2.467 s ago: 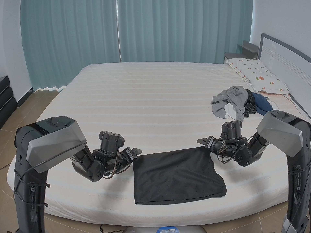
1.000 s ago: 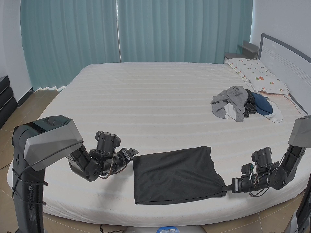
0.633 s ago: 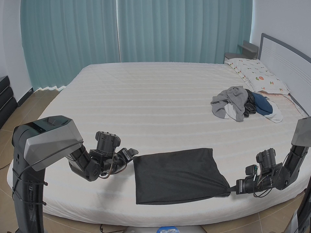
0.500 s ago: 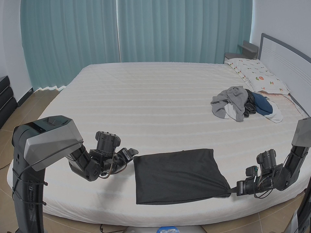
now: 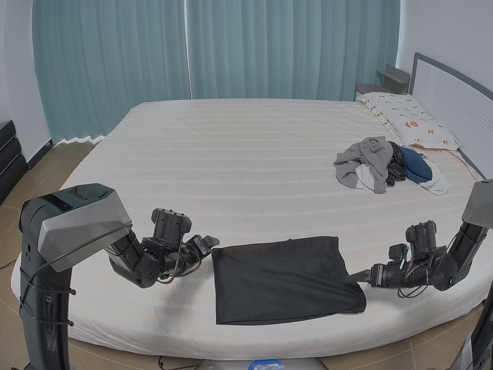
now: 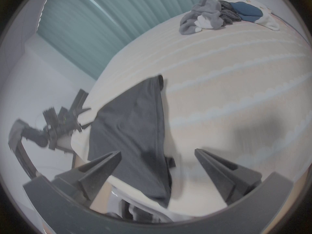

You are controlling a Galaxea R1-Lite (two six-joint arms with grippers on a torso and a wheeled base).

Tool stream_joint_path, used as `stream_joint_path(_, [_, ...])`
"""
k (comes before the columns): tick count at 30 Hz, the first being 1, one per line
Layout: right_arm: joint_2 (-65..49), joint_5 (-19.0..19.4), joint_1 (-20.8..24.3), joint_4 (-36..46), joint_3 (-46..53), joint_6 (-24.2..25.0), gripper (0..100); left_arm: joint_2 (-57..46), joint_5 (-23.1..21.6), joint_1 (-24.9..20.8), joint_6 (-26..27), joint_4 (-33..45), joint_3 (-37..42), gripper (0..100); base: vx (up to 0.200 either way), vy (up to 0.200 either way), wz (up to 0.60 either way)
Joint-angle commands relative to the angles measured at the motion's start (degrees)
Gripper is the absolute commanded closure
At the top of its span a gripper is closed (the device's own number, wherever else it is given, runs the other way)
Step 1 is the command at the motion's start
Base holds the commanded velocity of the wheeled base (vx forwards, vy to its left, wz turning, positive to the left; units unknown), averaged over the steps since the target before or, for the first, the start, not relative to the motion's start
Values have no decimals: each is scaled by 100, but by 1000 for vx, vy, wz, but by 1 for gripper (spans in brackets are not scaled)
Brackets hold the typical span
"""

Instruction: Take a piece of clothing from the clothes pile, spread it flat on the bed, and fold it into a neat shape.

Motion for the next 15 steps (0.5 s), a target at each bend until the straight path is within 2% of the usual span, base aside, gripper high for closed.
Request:
stream_joint_path(1, [714,-256,280,-4,-1006,784,0,5,-2,-8,-2,-3,12,0,0,0,0])
stream_joint_path(3, [969,-494,359,-31,-1278,951,0,5,-2,-8,-2,-3,12,0,0,0,0])
stream_joint_path(5, [1426,-995,518,-31,-1849,1276,0,5,-2,-8,-2,-12,30,0,0,0,0])
stream_joint_path(7, [1655,-1223,597,-31,-2183,1469,0,5,-2,-8,-2,-3,30,0,0,0,0])
stream_joint_path(15, [1787,-1302,755,-31,-2684,1873,0,5,-2,-8,-2,-12,30,0,0,0,0])
